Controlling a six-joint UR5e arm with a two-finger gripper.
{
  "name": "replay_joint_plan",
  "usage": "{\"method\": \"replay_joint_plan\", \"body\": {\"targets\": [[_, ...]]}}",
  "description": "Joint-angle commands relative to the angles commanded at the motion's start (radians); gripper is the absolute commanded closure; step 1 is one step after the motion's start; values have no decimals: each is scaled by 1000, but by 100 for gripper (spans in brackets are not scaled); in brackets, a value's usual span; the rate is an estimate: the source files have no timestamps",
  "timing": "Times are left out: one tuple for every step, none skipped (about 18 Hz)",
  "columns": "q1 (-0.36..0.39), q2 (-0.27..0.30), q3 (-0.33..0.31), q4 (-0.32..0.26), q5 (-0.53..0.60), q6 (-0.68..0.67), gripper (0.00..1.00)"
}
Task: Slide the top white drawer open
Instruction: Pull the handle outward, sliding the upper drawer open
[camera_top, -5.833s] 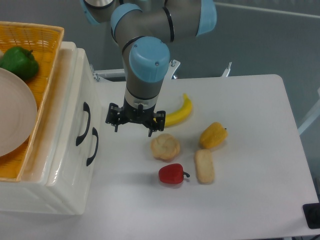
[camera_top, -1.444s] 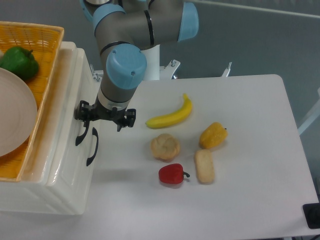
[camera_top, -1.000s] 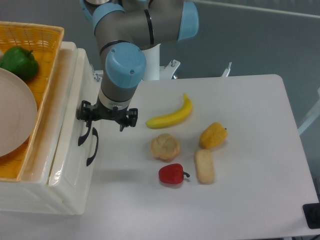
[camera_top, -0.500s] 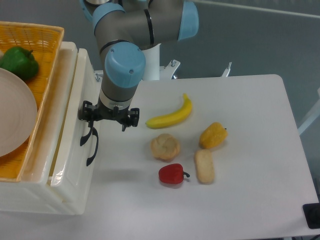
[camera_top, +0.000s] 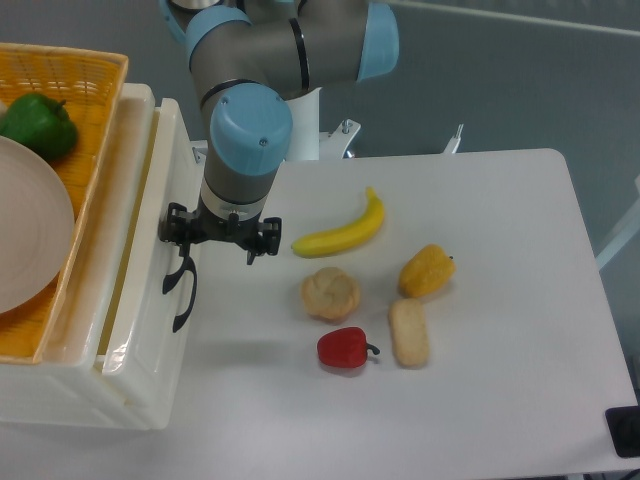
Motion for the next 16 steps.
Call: {"method": "replay_joint_plan", "body": {"targets": [[2,0,2,0,2,0,0],[3,0,0,3,3,0,0],[6,0,0,9,5,2,0],[9,0,2,11,5,2,0],[9,0,2,11,5,2,0],[14,2,3,11,5,2,0],[18,2,3,11,5,2,0],[18,0,5,12,5,2,0],[20,0,6,12,5,2,0],[24,-2,6,12,5,2,0],[26,-2,8,12,5,2,0],[32,-2,8,14,5,3,0],[37,-2,8,17,5,6,0],[38,-3,8,17,5,9,0],[43,-3,8,18,5,11,0],[52,-3,8,18,5,14,0]]}}
